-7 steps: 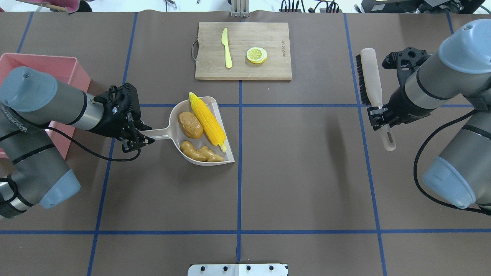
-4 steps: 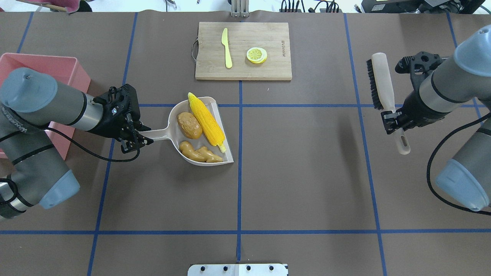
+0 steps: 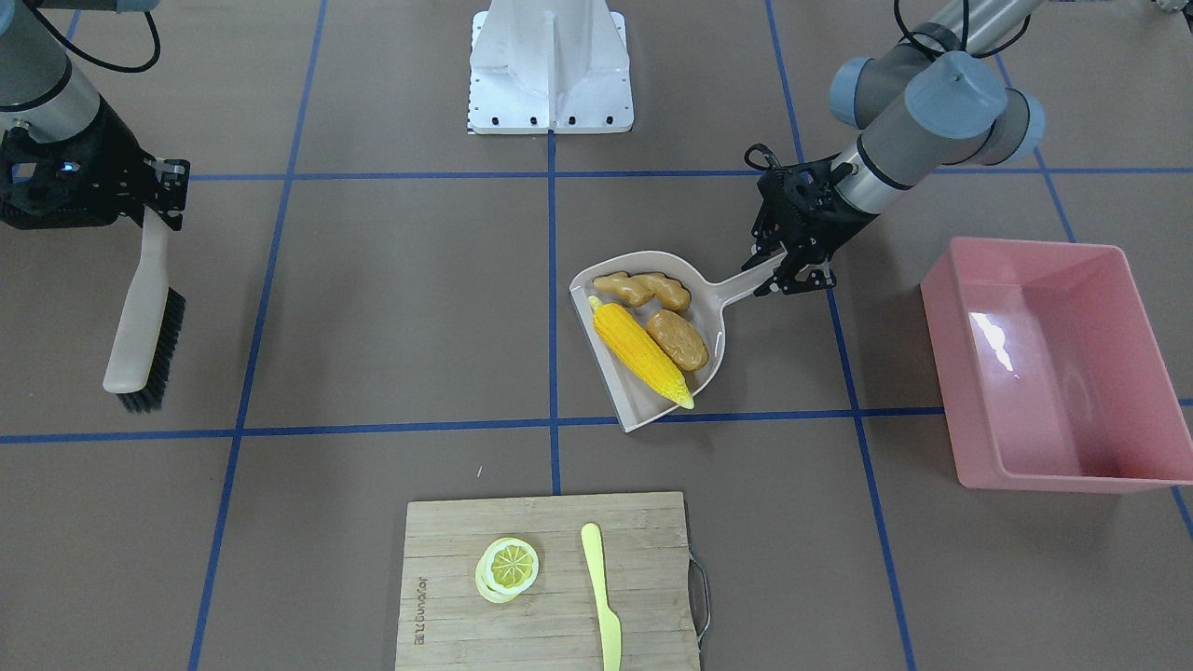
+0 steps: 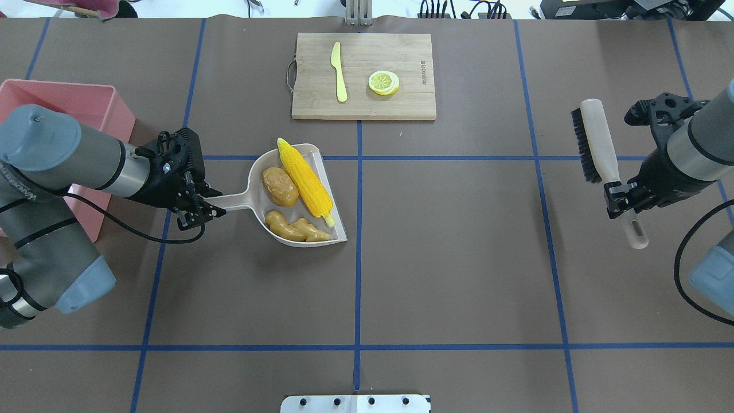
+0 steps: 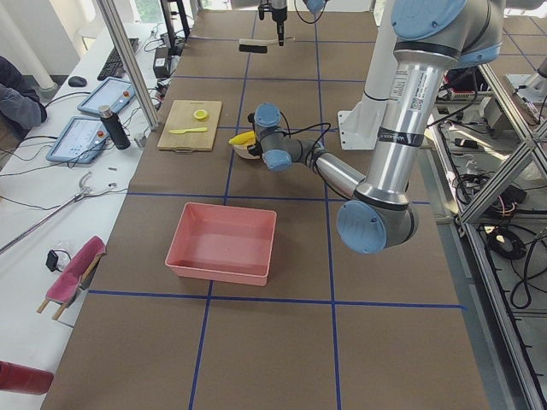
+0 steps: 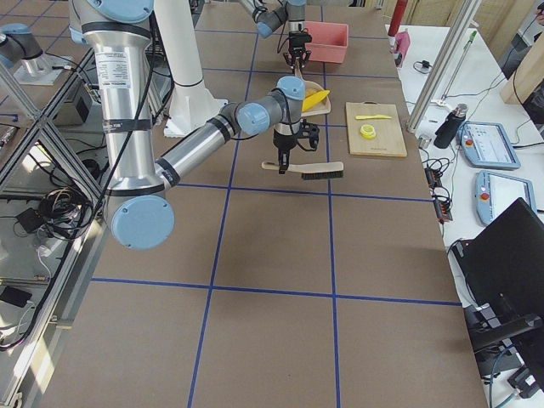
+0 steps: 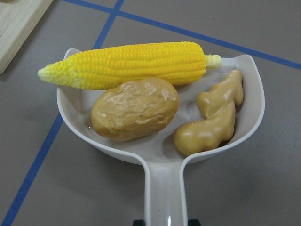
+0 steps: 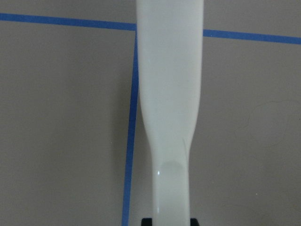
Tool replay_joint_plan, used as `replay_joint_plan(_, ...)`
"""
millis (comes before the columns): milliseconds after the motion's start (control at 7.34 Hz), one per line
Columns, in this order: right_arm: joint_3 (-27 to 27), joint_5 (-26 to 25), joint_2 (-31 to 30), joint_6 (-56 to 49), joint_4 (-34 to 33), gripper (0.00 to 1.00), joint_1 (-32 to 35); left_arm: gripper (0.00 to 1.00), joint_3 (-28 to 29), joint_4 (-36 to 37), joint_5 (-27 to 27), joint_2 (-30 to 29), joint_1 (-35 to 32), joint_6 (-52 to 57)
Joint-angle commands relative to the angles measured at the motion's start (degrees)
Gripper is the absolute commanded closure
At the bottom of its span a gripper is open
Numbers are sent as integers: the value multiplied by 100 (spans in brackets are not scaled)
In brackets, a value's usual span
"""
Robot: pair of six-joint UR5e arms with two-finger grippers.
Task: Sweep and dump trash into bin
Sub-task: 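Carry the brush back with the right gripper while the left holds the dustpan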
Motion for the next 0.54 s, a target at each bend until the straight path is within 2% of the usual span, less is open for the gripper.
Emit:
replay_joint_plan(0, 2, 20, -126, -79, 18, 100, 74, 100, 11, -349, 14, 53, 6, -5)
replay_joint_plan(409, -33, 230, -170, -281, 27, 100, 109, 100, 37, -920, 23, 70, -3, -268)
